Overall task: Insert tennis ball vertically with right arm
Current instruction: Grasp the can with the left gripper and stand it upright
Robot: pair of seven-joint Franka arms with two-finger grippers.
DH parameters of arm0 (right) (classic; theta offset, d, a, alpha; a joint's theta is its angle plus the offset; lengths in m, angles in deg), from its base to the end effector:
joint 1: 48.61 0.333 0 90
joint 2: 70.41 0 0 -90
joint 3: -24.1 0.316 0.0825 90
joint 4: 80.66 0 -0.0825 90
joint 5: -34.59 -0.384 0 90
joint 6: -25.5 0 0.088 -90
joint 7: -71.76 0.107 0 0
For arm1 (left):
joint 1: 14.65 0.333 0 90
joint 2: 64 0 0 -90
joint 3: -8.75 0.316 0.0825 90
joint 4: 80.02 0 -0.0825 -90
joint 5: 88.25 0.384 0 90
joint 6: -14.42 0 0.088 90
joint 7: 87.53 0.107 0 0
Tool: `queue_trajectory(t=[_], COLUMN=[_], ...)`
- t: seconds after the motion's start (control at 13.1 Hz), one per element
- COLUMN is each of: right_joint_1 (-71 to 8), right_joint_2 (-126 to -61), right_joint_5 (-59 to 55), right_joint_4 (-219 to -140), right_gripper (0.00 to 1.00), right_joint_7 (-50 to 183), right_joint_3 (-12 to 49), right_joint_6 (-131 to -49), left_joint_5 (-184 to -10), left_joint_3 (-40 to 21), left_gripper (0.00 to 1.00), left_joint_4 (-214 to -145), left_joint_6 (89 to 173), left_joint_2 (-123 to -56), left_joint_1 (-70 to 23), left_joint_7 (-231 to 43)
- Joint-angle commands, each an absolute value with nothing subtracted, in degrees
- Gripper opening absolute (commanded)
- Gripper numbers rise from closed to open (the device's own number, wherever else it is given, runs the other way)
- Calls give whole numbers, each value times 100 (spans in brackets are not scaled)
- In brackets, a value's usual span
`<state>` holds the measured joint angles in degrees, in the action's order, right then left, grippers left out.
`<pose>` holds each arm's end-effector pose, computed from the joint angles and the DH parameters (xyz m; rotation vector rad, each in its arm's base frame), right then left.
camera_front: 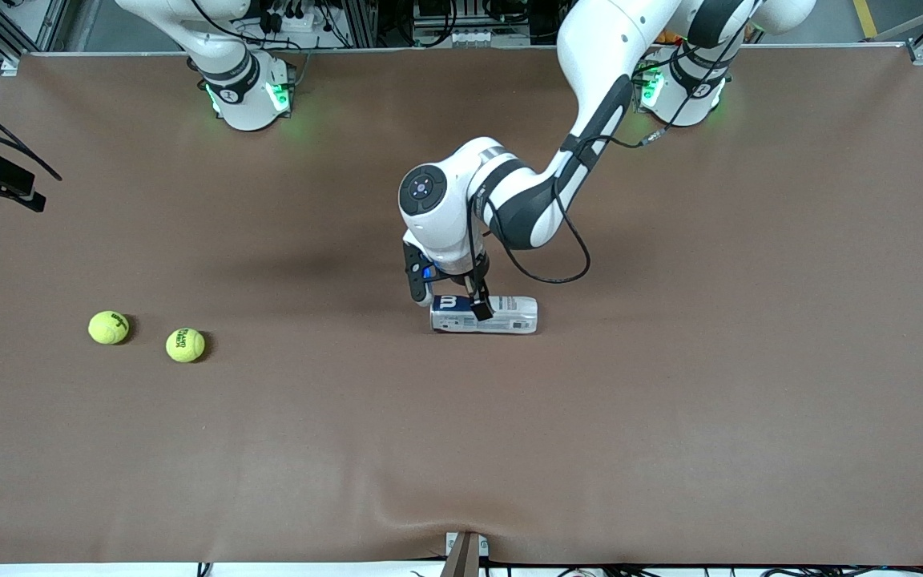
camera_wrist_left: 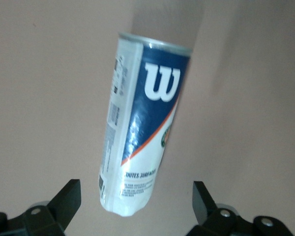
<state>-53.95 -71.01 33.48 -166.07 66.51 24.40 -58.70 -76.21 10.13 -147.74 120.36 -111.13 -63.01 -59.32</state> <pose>0.5458 -0.0459 0.6474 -3.1191 -0.0083 0.0464 0.5147 -0.5346 0.2836 -2.2244 1.8591 0.1712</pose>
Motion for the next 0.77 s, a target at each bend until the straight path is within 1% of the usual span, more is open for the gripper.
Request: queue_trajectory(t=[0.0,0.46,0.69], right_joint_1=[-5529,-5538,-5529], right_joint_2=[-7103,-7103,-7103], right_joint_5=[3257,3257,3283], right_joint_4=[-16583,-16583,-16574], right_gripper=[100,100,100], right_joint_7=[6613,6613,6605], right_joint_3=[2524,2524,2524], right_joint_6=[-5870,-5870,-5861], left_joint_5=[-7131,-6936,-6927], left_joint_3=[1051,1059,1217], left_gripper=[100,100,100], left_joint_4=[-14620,-14611,-14637], left_joint_6=[11831,11971,11962], left_joint_2=[-11278,-11568,-11603], left_joint_1=[-6369,-6422,-6439], left_joint_7=[-5608,-4958,-4728])
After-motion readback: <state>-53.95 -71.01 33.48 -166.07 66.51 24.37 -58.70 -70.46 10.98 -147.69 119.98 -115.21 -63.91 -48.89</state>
